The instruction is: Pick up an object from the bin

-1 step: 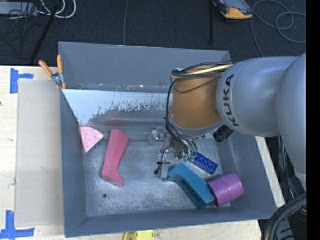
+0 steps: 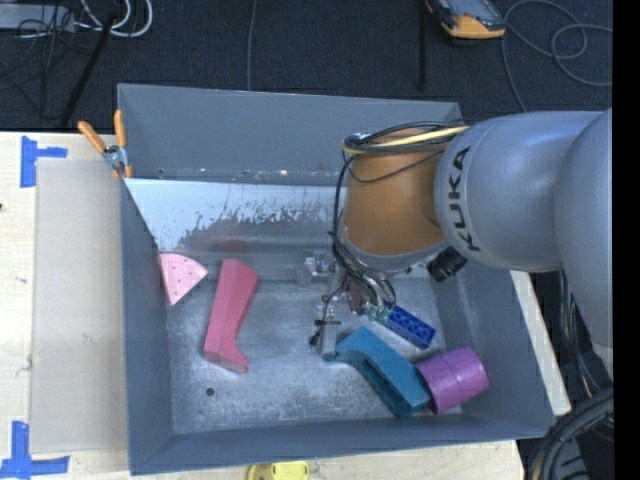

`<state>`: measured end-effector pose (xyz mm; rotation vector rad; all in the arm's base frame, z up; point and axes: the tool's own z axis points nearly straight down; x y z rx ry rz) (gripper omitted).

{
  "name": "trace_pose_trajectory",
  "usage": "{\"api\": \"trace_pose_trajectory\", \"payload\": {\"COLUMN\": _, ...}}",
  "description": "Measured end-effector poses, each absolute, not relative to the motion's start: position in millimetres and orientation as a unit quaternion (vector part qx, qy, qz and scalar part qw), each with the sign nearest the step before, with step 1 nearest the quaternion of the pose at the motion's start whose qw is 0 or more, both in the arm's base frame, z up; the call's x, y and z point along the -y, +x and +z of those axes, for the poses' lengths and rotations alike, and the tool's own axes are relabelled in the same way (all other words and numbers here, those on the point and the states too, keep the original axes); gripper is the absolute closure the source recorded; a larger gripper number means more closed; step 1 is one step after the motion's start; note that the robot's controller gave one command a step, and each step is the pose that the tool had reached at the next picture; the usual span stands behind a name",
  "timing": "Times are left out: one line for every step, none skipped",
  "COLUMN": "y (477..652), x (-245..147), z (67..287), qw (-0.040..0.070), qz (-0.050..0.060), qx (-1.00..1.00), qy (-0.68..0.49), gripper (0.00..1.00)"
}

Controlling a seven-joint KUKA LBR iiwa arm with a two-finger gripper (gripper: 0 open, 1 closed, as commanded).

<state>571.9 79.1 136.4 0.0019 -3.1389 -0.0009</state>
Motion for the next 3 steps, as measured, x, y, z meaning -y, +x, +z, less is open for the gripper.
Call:
{"api": "trace_pose_trajectory", "payload": {"y": 547.8, "x": -30, "z": 102, "qw": 0.000, "qz": -0.001, "qx": 1.000, "qy": -0.008, "gripper": 0.00}}
{"api": "trace_pose_trajectory", "payload": {"y": 531.4, "x": -4, "z": 80, "qw": 0.002, "qz": 0.002, "qx": 1.000, "qy": -0.004, "gripper": 0.00}}
{"api": "trace_pose_trajectory", "payload": {"y": 522.1, "x": 67, "z": 72, "qw": 0.000, "qz": 0.000, "qx": 0.999, "qy": 0.050, "gripper": 1.00}}
